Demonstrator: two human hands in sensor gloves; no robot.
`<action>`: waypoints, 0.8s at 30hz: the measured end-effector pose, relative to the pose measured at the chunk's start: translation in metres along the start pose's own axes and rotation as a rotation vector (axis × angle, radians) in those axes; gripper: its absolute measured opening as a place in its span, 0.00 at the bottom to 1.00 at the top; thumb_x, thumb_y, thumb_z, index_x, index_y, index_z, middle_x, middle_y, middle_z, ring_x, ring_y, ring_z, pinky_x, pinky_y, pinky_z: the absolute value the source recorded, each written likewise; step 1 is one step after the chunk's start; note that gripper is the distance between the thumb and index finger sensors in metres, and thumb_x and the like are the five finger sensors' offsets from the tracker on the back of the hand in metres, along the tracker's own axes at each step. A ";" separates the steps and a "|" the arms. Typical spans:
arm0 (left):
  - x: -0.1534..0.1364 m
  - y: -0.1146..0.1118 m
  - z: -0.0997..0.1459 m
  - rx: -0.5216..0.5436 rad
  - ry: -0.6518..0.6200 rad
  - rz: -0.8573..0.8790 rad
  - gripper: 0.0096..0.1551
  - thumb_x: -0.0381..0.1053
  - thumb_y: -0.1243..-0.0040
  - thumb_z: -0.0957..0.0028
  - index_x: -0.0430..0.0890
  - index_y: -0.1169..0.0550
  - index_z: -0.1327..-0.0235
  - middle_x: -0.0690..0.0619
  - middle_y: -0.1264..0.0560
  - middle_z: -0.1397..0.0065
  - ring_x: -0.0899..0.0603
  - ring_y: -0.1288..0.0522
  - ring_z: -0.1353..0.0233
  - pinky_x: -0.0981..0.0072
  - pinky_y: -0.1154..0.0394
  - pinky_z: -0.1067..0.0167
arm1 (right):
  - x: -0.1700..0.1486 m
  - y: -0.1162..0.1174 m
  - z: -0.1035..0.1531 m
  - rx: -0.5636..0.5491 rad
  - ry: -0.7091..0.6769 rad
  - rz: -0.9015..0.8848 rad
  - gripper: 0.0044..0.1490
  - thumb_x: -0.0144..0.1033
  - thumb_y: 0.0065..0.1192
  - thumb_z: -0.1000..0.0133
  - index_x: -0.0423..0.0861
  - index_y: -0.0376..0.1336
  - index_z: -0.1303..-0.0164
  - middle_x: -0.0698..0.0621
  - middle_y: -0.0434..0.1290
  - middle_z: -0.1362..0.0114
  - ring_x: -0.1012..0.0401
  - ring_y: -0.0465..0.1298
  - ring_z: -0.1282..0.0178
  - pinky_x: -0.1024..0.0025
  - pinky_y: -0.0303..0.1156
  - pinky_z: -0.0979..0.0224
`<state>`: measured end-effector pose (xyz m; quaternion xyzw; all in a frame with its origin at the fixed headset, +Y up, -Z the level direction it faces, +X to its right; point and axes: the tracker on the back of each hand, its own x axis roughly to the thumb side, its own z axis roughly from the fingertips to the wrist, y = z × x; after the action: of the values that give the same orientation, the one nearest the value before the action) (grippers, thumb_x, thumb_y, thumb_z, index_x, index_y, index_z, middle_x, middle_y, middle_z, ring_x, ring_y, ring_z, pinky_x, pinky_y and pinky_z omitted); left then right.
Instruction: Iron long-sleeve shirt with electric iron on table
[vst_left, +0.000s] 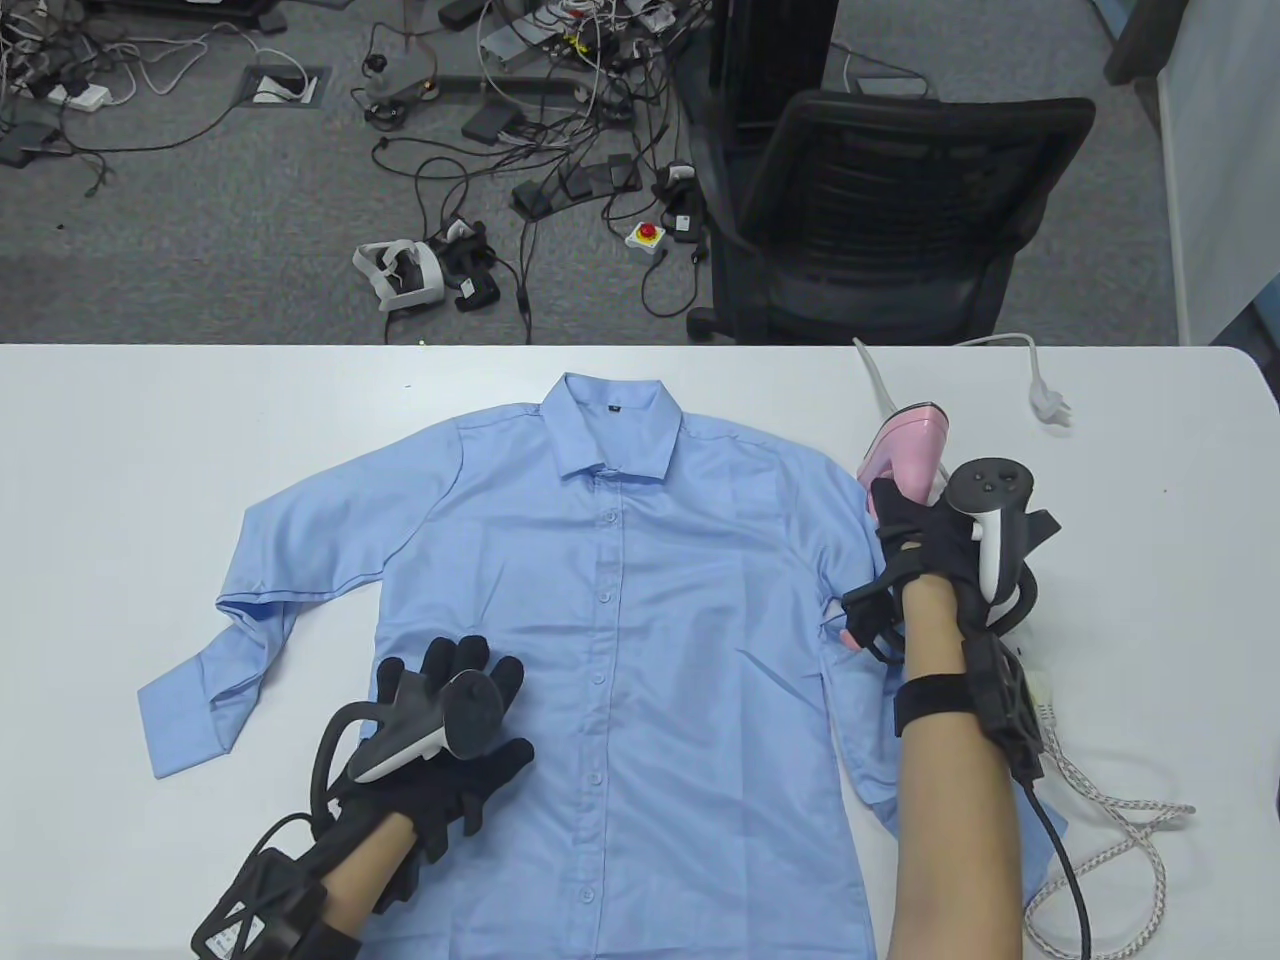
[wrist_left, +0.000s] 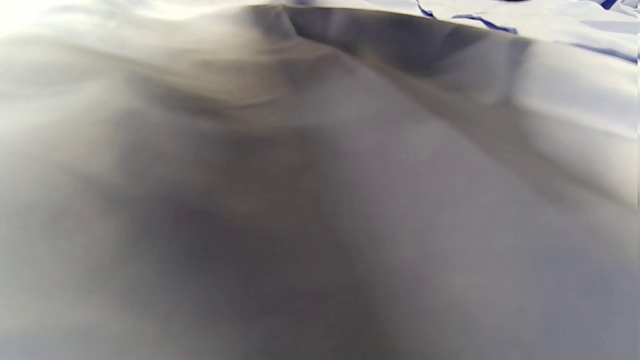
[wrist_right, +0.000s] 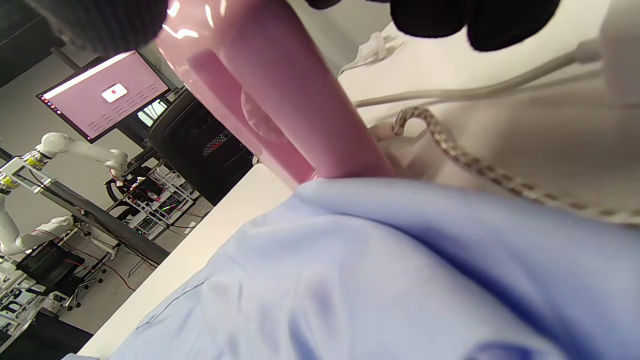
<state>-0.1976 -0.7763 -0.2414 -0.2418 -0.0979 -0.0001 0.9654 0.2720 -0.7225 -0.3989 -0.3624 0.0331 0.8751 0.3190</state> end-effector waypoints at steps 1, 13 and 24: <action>0.002 -0.002 0.001 0.001 -0.010 -0.007 0.45 0.77 0.61 0.49 0.68 0.65 0.29 0.57 0.74 0.17 0.45 0.74 0.18 0.37 0.76 0.31 | -0.002 0.005 -0.005 0.010 -0.006 0.006 0.58 0.72 0.51 0.63 0.50 0.42 0.30 0.46 0.42 0.27 0.47 0.56 0.25 0.48 0.63 0.29; 0.010 -0.005 0.020 0.023 -0.091 -0.026 0.45 0.77 0.62 0.49 0.67 0.65 0.28 0.56 0.74 0.18 0.44 0.74 0.18 0.36 0.76 0.31 | -0.002 0.017 -0.032 0.134 -0.060 -0.182 0.39 0.63 0.63 0.61 0.50 0.60 0.47 0.50 0.60 0.35 0.48 0.67 0.33 0.48 0.67 0.34; 0.003 -0.005 0.019 0.060 -0.059 -0.051 0.45 0.77 0.62 0.49 0.67 0.63 0.27 0.56 0.73 0.17 0.44 0.73 0.18 0.36 0.75 0.31 | 0.007 -0.028 -0.014 0.085 -0.414 -0.238 0.34 0.60 0.71 0.61 0.52 0.68 0.50 0.50 0.71 0.38 0.49 0.70 0.31 0.49 0.68 0.31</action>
<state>-0.1989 -0.7718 -0.2226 -0.2101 -0.1324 -0.0145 0.9686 0.2931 -0.7001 -0.4087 -0.1629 -0.0391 0.8849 0.4347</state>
